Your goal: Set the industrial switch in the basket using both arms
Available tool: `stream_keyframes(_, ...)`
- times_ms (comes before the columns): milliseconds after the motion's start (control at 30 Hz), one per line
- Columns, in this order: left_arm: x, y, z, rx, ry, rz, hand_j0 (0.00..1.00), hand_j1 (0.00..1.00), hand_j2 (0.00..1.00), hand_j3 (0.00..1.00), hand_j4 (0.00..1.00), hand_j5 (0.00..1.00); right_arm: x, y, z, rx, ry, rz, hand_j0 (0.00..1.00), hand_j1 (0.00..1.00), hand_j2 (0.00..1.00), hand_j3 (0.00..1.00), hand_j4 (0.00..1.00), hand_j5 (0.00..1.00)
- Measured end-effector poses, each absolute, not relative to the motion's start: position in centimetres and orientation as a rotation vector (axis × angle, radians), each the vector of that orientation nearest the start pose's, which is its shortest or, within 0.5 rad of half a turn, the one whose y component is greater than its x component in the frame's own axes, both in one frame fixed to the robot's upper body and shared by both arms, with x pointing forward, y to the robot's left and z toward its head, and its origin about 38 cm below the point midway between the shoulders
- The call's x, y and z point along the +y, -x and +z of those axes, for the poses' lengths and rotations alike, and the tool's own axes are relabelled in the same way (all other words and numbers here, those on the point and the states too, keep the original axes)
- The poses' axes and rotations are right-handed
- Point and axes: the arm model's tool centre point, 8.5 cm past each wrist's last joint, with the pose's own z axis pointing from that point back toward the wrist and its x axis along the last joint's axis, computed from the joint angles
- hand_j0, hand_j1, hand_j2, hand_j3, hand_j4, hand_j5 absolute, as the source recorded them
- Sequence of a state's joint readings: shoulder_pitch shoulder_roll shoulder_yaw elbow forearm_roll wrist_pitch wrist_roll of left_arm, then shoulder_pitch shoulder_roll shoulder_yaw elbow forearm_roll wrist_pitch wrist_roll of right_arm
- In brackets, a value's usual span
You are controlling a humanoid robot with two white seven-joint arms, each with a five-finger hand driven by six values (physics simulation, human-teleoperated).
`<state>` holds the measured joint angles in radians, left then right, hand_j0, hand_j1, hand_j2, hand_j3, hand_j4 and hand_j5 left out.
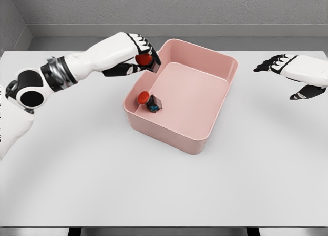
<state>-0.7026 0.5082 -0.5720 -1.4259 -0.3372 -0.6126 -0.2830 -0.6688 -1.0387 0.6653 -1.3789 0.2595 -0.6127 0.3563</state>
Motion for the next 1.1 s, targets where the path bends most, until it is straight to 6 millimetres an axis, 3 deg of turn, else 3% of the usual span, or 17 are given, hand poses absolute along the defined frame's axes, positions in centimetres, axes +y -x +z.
stream_keyframes(400,14.4,-45.0,26.6,2.645,0.244,2.268,0.58,0.58,0.58,0.58,0.58,0.58,-39.0,-42.8,25.2,-1.413,0.533,1.922,1.0,1.0,1.0,1.0,1.0,1.0)
stream_keyframes(500,13.7,-44.9,26.9,2.639,0.228,2.257,0.74,0.74,0.74,0.74,0.74,0.74,-39.0,-42.8,25.1,-1.412,0.532,1.922,1.0,1.0,1.0,1.0,1.0,1.0)
stream_keyframes(567,13.2,-44.7,26.9,2.634,0.213,2.249,1.0,1.0,1.0,1.0,1.0,1.0,-39.0,-42.8,25.1,-1.411,0.532,1.921,1.0,1.0,1.0,1.0,1.0,1.0)
stream_keyframes(933,11.6,-43.2,28.1,2.601,0.169,2.186,1.0,1.0,1.0,1.0,1.0,1.0,-39.1,-42.7,24.8,-1.406,0.528,1.919,1.0,1.0,1.0,1.0,1.0,1.0)
stream_keyframes(1100,13.0,-43.5,28.3,2.603,0.209,2.201,1.0,1.0,1.0,1.0,1.0,1.0,-39.2,-42.7,24.8,-1.405,0.528,1.919,1.0,1.0,1.0,1.0,1.0,1.0)
